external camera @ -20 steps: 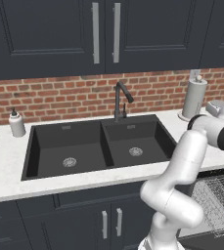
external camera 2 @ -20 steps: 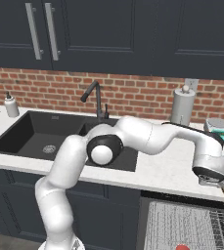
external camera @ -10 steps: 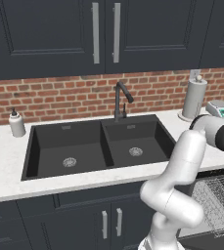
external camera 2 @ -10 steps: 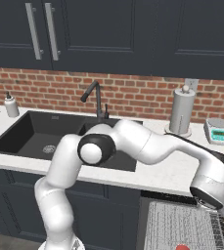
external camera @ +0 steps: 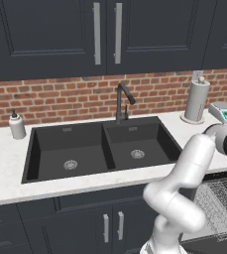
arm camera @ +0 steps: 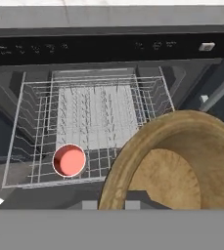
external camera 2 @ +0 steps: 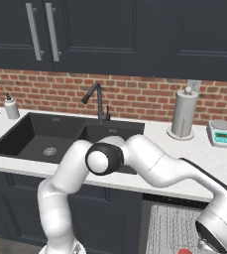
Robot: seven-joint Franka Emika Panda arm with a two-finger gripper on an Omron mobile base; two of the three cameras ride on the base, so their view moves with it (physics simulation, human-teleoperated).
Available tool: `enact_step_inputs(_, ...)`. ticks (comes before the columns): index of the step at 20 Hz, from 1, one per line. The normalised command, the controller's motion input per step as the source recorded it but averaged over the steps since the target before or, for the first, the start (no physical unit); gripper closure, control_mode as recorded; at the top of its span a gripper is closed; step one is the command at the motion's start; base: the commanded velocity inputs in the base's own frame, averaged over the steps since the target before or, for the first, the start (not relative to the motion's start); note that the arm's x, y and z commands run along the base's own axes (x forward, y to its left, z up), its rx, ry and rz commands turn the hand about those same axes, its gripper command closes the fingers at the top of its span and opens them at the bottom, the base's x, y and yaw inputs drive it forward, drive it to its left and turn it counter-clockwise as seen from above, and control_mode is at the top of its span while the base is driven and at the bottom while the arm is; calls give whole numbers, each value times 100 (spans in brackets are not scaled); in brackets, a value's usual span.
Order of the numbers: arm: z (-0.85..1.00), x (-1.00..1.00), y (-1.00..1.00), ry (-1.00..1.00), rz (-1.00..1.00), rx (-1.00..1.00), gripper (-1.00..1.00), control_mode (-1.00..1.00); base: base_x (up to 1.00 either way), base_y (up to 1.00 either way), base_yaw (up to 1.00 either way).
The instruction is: Pick up the cup and bowl from the counter, place them in the dishwasher, and close the dishwasher door.
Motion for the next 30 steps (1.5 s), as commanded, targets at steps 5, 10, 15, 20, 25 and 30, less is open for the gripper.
enact_step_inputs(5,-27,-28,0,-18,16,2,100,-100,0,0,0)
enact_step_inputs(10,-15,0,0,-7,26,0,100,-100,0,0,0)
enact_step_inputs(15,-25,-17,0,-11,30,0,100,-100,0,0,0)
enact_step_inputs(20,-21,-8,0,-9,9,0,100,-100,0,0,0)
enact_step_inputs(25,-26,18,0,-3,0,0,100,-100,0,0,0)
enact_step_inputs(30,-34,20,0,0,0,0,100,-100,0,0,0)
